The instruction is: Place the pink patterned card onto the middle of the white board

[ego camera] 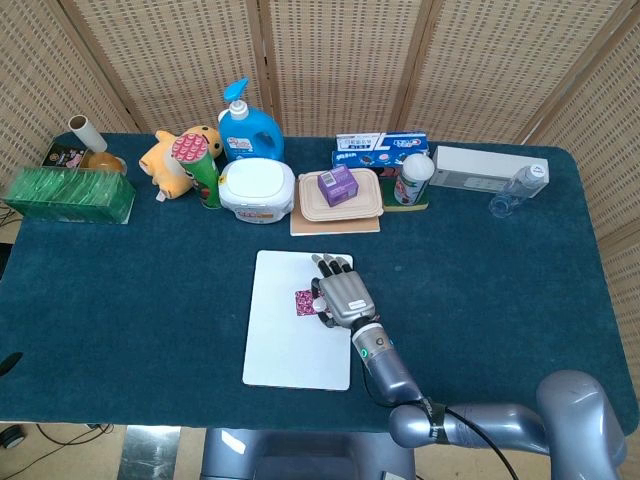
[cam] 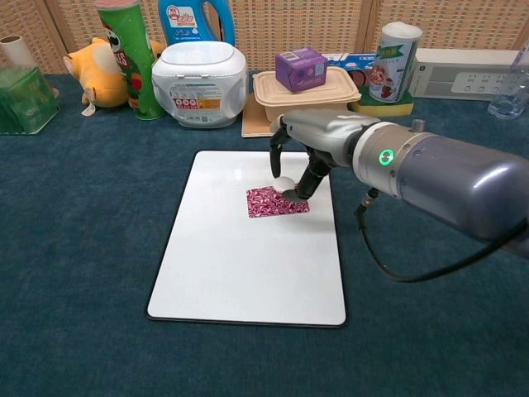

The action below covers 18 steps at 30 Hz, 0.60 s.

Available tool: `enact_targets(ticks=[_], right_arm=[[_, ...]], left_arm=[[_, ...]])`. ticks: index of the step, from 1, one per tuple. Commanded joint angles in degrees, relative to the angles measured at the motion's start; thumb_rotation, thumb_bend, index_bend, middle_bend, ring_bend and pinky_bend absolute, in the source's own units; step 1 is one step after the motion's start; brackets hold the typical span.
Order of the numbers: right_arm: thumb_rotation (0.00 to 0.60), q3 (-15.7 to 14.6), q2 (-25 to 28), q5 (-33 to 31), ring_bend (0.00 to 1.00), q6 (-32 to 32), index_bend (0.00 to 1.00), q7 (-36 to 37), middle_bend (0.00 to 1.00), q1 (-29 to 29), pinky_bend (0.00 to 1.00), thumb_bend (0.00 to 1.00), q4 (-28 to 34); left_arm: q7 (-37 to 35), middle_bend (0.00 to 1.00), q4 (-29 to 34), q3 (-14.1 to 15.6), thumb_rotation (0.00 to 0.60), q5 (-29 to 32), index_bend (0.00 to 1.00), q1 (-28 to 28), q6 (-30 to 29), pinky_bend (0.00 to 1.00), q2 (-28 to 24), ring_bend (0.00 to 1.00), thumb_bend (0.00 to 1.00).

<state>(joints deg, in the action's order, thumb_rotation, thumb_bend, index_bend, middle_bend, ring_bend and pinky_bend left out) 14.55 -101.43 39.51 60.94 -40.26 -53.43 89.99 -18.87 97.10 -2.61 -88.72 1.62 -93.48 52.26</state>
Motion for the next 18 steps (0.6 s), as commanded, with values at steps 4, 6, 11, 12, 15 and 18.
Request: enact_targets(ticks=[4,6,11,12,15,18], right_arm=[[0.600,0.36,-3.33,-2.85,0.00,0.54,0.46,-2.37,0.07,-1.79,0.07,0.40,-3.78],[0.600,0.27,-3.96,-3.26,0.00,0.56,0.46,-2.68,0.07,-1.99,0.07,0.40,-4.53],[0.600,0.44,-5.33,-4.09,0.00,0.73,0.46,-3.51,0.07,-2.59,0.06,0.40,-6.23],[0.600,0.59,-5.55,-4.24,0.00,0.74,0.46,-3.61,0.07,-2.72,0.06,0.40,-6.46],[0.600,1.08,-6.30,-4.63,0.00,0.74,0.46,-3.93,0.07,-3.20,0.06,0.40,-7.17],[0.600,1.34,-7.01,-5.31,0.00,0.66,0.46,-4.46,0.07,-3.59,0.06,0.40,-8.33]], left_arm=[[-1.03,0.00,-0.45,-0.11,0.600,0.40,0.00,-0.12,0.27,0.00,-0.17,0.00,0.09],[-1.15,0.00,-0.49,-0.12,0.600,0.42,0.00,-0.15,0.32,0.00,-0.18,0.00,0.09],[-0.37,0.00,-0.21,-0.05,0.600,0.40,0.00,-0.24,0.49,0.00,-0.06,0.00,0.09],[-0.16,0.00,-0.16,-0.05,0.600,0.38,0.00,-0.28,0.52,0.00,-0.03,0.00,0.09],[0.27,0.00,0.03,-0.04,0.600,0.40,0.00,-0.40,0.71,0.00,0.02,0.00,0.09],[0.32,0.00,0.14,-0.05,0.600,0.53,0.00,-0.37,0.71,0.00,-0.01,0.00,0.09]])
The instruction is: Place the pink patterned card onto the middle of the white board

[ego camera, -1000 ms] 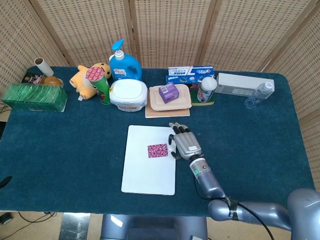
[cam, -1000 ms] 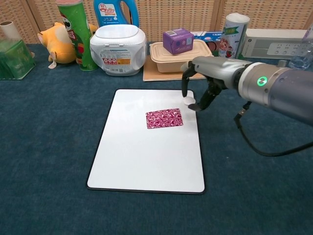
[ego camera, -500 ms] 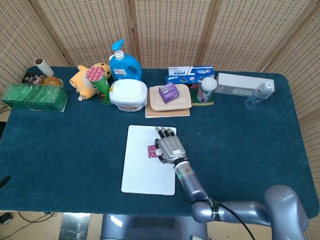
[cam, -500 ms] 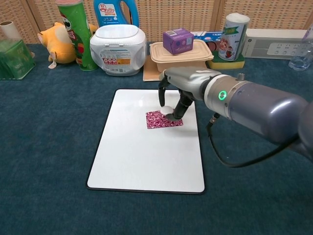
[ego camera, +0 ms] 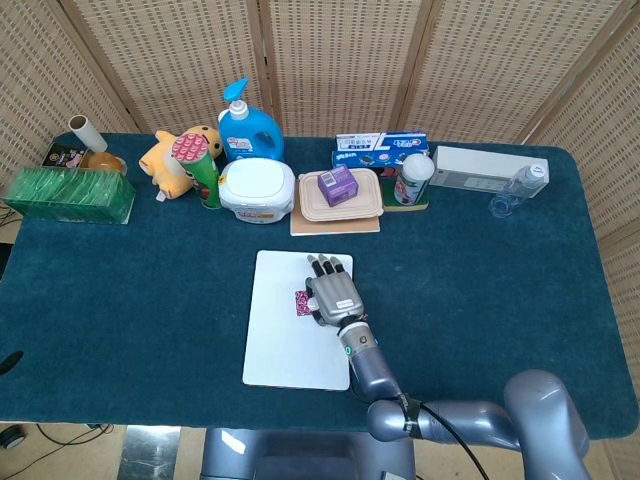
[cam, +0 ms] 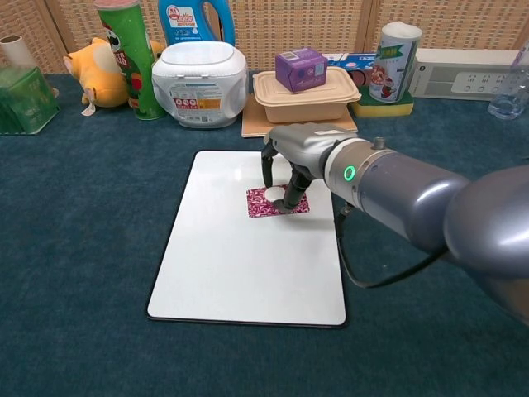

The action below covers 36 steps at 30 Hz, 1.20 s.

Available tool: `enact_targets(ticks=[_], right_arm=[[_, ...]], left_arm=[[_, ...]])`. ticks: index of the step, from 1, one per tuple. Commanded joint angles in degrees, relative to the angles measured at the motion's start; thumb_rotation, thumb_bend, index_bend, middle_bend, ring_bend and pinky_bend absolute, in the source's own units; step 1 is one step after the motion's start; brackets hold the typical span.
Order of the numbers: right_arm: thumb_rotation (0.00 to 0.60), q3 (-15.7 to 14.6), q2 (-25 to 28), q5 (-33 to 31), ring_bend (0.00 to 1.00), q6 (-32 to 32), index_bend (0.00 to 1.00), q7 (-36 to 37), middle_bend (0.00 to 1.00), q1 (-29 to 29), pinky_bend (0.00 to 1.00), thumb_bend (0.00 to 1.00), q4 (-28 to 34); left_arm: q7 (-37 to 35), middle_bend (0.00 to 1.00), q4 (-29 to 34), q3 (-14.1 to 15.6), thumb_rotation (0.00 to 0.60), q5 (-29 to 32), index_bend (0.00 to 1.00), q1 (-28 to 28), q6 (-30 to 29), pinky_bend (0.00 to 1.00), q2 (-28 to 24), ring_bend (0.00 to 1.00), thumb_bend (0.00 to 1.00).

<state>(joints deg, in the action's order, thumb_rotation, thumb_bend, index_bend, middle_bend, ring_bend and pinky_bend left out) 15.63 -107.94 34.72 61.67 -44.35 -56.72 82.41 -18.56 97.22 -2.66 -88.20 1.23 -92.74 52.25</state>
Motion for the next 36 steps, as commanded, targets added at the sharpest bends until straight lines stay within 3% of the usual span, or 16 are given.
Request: enact_targets(ticks=[1,10,16,20,26,32,36], right_arm=[[0.600,0.40,-0.65,-0.92,0.00,-0.19,0.45,-0.45,0.06,-0.38,0.06,0.40,-1.07],[0.600,1.65,0.49,-3.34,0.00,-1.37,0.18,-0.41,0.03,-0.54,0.04,0.34,-0.27],[0.600,1.90,5.20,-0.18,0.00,0.77,0.14,1.03,0.03,0.97,0.04,0.34,5.34],[0.600,0.15,10.47,3.95,0.00,1.62,0.14,3.07,0.03,3.51,0.04,0.34,9.75],[0.600,-4.77,19.26,16.37,0.00,2.49,0.14,12.91,0.04,10.24,0.04,0.30,12.91],[0.600,-11.32,25.52,36.02,0.00,11.44,0.10,29.44,0.01,19.57,0.04,0.09,5.75],[0.600,-13.45,26.77,40.75,0.00,15.90,0.05,33.53,0.00,23.28,0.00,0.01,2.38]], left_arm=[[0.01,0.00,0.02,0.00,0.600,0.00,0.00,0.03,-0.06,0.00,-0.01,0.00,0.09],[-0.17,0.00,-0.12,-0.03,0.600,0.07,0.00,0.00,-0.07,0.00,-0.04,0.00,0.09],[-0.76,0.00,-0.40,-0.03,0.600,0.06,0.00,0.03,-0.14,0.00,-0.12,0.00,0.09],[-1.29,0.00,-0.57,-0.02,0.600,0.11,0.00,0.16,-0.33,0.00,-0.16,0.00,0.09],[-1.35,0.00,-0.57,0.15,0.600,-0.24,0.00,0.29,-0.55,0.00,-0.15,0.00,0.09],[-0.23,0.00,0.17,0.27,0.600,-0.85,0.00,0.56,-1.35,0.00,-0.07,0.00,0.09],[0.68,0.00,0.41,0.16,0.600,-0.62,0.00,0.56,-1.41,0.00,0.18,0.00,0.09]])
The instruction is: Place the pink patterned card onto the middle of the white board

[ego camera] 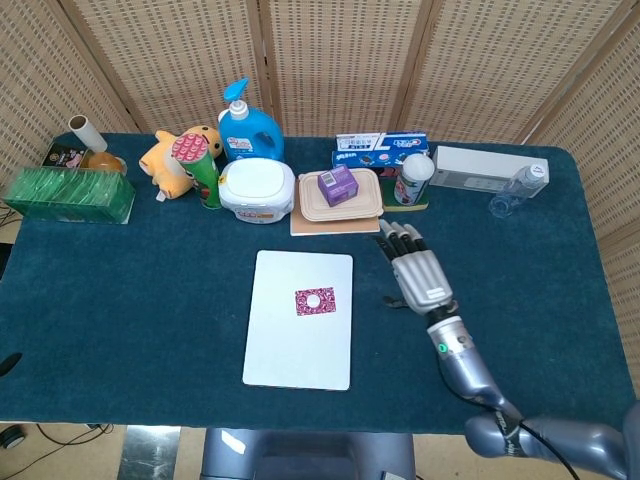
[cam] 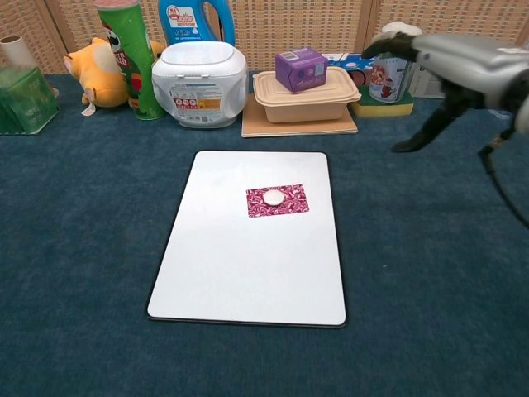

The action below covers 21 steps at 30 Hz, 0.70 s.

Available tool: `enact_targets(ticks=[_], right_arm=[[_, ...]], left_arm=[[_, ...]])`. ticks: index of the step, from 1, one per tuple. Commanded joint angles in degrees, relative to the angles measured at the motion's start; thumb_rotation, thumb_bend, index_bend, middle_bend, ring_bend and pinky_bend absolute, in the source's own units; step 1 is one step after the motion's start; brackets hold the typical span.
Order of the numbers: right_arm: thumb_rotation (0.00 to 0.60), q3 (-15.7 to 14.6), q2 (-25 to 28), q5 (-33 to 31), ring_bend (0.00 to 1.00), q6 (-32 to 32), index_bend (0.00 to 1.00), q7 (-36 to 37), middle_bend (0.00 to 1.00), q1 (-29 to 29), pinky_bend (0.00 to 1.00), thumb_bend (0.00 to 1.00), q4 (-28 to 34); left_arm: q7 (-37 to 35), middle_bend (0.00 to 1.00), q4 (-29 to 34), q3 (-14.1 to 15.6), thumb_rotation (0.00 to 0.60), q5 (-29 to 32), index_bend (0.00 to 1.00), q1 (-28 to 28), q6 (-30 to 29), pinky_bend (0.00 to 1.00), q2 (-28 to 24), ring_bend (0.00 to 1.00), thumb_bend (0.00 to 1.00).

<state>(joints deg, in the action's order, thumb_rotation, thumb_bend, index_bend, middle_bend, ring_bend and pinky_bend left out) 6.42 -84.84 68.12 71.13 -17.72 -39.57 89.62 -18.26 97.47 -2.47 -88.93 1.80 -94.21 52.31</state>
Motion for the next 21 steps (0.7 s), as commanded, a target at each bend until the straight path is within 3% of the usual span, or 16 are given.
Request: enact_targets(ticks=[1,7,13,21], right_arm=[[0.600,-4.86,4.32,8.10,0.00,7.32,0.04,7.65,0.00,7.21,0.00,0.00,-5.35],[0.600,-6.85,10.68,9.43,0.00,12.63,0.00,14.96,0.00,14.53,0.00,0.00,-1.18],[0.600,-9.91,14.71,13.46,0.00,19.79,0.00,17.34,0.00,21.81,0.00,0.00,1.02],[0.600,-10.52,14.87,17.77,0.00,23.46,0.00,16.97,0.00,26.39,0.01,0.00,-0.34]], left_arm=[[0.67,0.00,0.29,0.02,0.600,0.14,0.00,-0.02,0.17,0.00,0.17,0.00,0.09],[2.60,0.00,0.98,0.31,0.600,-0.65,0.00,0.35,-0.66,0.00,0.67,0.00,0.09],[2.95,0.00,0.94,0.08,0.600,-0.20,0.00,0.21,-0.45,0.00,0.91,0.00,0.09],[2.33,0.00,1.28,-0.11,0.600,0.29,0.00,-0.40,0.74,0.00,0.31,0.00,0.09]])
